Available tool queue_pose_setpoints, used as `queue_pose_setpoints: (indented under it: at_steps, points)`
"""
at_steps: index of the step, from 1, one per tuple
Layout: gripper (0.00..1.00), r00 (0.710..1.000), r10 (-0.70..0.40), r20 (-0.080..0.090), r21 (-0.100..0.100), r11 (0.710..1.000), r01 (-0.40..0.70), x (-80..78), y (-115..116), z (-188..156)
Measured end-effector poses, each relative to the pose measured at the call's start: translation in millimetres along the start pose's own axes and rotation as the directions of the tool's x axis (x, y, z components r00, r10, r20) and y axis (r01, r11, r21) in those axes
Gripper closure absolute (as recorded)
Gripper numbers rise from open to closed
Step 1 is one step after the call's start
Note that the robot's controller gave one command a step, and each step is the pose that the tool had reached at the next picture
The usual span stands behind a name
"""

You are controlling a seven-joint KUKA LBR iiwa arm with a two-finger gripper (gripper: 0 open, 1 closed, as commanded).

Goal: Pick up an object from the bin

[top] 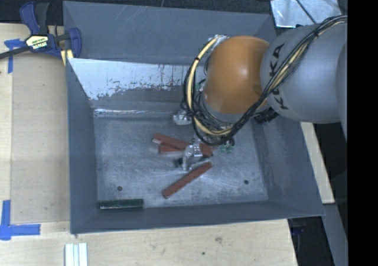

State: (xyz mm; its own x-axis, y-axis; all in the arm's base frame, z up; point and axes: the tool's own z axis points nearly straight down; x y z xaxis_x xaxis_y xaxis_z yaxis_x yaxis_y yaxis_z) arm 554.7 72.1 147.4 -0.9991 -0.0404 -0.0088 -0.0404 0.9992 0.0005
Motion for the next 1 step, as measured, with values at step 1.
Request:
queue_pose_setpoints:
  at_steps: [1]
  points:
    - [0.00,0.999,-0.044,-0.013,0.001,0.999,0.044,-8.9,-0.4,38.4]
